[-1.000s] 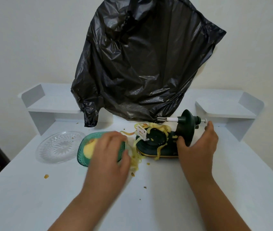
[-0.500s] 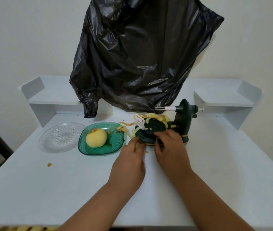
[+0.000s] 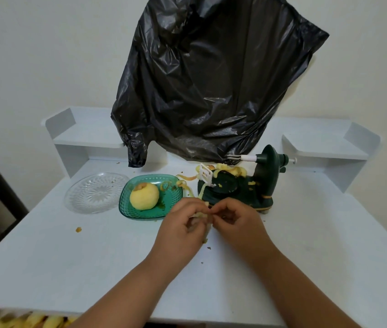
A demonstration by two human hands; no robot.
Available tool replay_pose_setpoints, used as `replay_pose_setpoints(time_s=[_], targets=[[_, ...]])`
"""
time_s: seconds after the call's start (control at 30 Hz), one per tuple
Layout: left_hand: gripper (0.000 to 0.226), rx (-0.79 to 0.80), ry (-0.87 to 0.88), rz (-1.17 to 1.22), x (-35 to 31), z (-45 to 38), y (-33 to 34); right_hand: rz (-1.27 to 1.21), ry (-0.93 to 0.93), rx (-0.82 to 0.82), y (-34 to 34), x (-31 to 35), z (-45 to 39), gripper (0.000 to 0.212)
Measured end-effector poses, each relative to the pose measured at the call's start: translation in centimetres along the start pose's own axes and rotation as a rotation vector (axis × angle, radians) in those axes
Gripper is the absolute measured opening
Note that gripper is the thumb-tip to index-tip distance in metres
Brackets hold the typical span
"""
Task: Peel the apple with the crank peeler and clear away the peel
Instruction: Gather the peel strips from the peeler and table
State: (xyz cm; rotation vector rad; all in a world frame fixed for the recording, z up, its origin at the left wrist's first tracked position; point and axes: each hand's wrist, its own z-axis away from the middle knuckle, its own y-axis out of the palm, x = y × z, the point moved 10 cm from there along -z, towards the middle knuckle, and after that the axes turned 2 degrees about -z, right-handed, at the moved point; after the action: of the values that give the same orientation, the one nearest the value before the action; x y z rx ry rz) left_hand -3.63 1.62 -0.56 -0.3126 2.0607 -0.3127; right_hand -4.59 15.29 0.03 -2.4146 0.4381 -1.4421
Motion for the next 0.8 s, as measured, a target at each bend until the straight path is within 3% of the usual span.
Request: replay_pose_setpoints(time_s=[0.1, 0.17, 0.37, 0.5, 0.63, 0.8], targets=[[0.030, 0.087, -0.027, -0.042, 0.5, 0.2, 1.1, -0.170, 0.136, 0.069, 0.4, -1.4, 0.1, 0.031], [0.035, 0.130, -0.050, -0.132, 0.9, 0.1, 1.7, -0.158, 0.144, 0.051, 0.0, -1.8, 0.2, 0.039], [0.023, 0.059, 0.106, -0.431, -0.4, 0.2, 1.2, 0.277, -0.130, -0.287, -2.9, 0.7, 0.1, 0.021], [0.037, 0.035, 0.163, -0.511, -1.6, 0.1, 1.7, 0.482, -0.096, -0.211, -1.3, 0.0, -0.1, 0.028], [0.061, 0.179, 0.082, -0.616, -0.6, -0.1, 3.8, 0.630, -0.034, -0.171, -0.9, -0.5, 0.0, 0.035], [0.053, 0.254, 0.074, -0.780, 0.6, 0.8, 4.1, 0.742, 0.002, -0.134, -1.1, -0.4, -0.1, 0.025]])
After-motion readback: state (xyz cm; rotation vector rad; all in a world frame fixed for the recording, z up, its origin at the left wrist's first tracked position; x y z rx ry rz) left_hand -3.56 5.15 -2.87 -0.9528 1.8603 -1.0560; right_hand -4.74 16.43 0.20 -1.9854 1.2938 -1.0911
